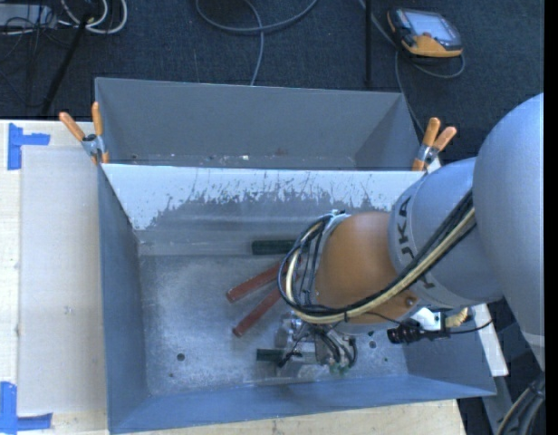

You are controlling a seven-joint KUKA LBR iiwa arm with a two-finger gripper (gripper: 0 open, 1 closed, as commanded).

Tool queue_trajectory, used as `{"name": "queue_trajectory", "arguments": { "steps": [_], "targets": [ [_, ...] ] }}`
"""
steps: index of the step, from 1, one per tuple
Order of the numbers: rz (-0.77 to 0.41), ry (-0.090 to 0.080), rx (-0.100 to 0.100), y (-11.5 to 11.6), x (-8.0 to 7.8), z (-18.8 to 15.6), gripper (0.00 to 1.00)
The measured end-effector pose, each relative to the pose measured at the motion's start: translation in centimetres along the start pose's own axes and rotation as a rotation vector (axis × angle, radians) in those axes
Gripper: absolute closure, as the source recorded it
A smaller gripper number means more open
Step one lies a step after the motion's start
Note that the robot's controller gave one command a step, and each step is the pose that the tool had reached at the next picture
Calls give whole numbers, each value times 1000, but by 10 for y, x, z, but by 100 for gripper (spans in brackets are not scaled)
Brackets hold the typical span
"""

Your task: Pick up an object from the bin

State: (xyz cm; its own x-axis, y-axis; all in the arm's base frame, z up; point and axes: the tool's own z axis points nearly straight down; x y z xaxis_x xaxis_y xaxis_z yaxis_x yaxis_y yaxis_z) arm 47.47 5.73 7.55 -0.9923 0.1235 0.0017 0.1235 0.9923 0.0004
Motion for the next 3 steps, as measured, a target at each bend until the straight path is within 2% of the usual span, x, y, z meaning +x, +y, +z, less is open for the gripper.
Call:
{"name": "queue_trajectory", "arguments": {
  "steps": [2,3],
  "targets": [
    [-1,-3,-1,0,-1,-75,100],
    [-3,-2,-1,1,-1,-92,100]
  ]
}}
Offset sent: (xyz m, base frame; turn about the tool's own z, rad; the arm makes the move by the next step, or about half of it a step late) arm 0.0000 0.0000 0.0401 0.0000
